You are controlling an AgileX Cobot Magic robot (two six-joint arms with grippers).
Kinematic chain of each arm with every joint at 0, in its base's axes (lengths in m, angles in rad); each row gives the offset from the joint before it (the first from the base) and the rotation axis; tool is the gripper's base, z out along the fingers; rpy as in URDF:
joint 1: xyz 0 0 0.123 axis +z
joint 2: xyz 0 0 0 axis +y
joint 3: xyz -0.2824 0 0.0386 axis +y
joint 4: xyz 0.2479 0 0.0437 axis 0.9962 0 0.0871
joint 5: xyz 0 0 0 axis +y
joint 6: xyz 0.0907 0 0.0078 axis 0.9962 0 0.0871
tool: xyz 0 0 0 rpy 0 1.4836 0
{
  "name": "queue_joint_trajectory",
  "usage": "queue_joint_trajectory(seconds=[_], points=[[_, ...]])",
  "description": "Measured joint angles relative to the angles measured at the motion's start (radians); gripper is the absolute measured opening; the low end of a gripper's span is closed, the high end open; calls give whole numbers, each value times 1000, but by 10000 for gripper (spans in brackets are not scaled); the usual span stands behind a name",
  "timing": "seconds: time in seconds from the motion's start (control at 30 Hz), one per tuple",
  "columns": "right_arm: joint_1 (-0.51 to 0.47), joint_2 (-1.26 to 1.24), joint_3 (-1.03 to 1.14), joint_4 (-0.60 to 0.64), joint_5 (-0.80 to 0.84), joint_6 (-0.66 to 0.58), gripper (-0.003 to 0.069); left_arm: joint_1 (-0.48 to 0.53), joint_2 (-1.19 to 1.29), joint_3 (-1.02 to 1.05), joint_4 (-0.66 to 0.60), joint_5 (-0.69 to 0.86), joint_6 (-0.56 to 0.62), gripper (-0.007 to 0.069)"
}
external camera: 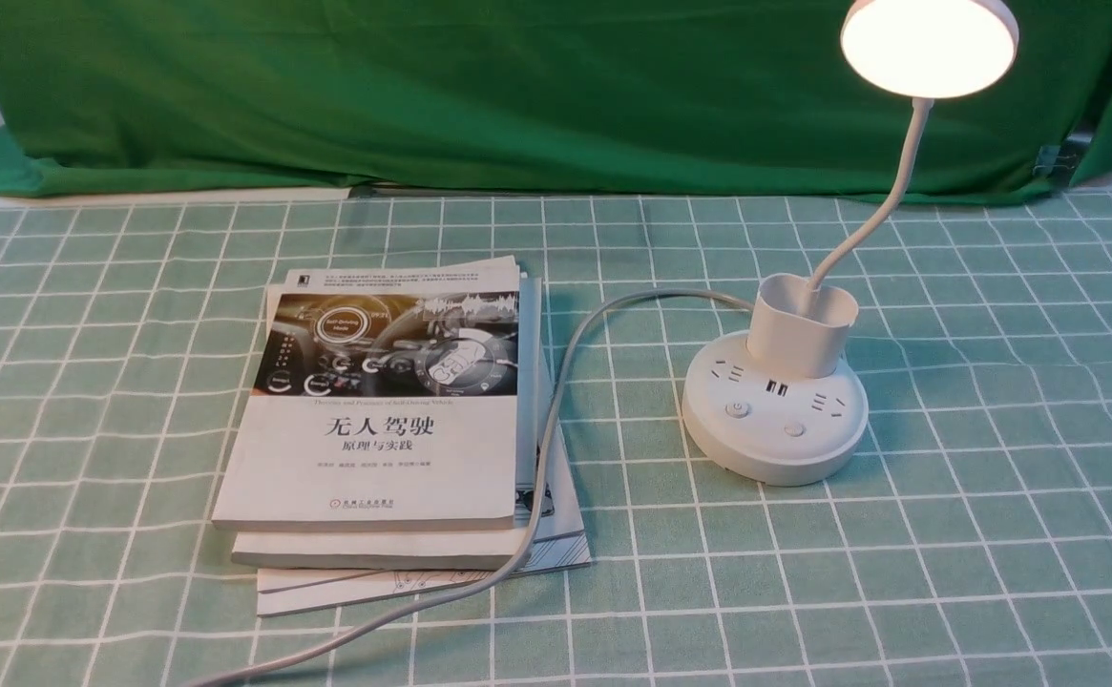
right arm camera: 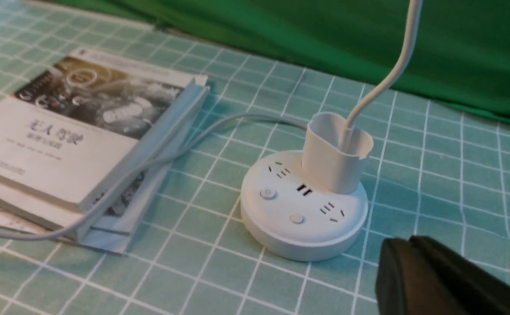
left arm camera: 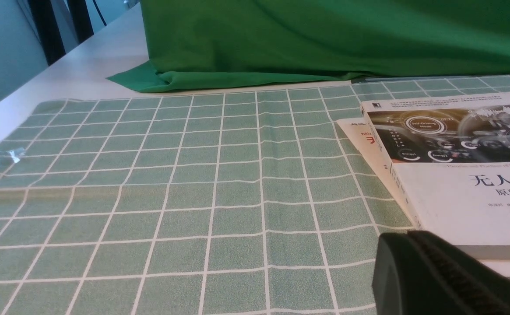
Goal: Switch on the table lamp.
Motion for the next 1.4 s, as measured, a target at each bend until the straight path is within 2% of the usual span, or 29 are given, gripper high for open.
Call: queue_joint_trajectory(seconds=[0.2,0.43,0.5,0.6,0.8,1.0,1.17,1.4], points=[[0,-180,69,0,2,-1,71,0,0,0,0,0,0,21],[0,-198,128,-15,-69,-1,92,0,0,0,0,0,0,21],[-15,-206,179,-63,-95,1,98,0,0,0,0,0,0,21],[-67,-240,234,-85,-104,12,105,0,0,0,0,0,0,21],[-297,-389,385,-93,-118,146,123,0,0,0,0,0,0,21],[-458,-491,458,-98,-142,181,133,0,0,0,0,0,0,21],[-466,-493,464,-103,-114,183,144,0,0,0,0,0,0,21],[-409,-493,464,-104,-107,184,161,0,0,0,0,0,0,21]])
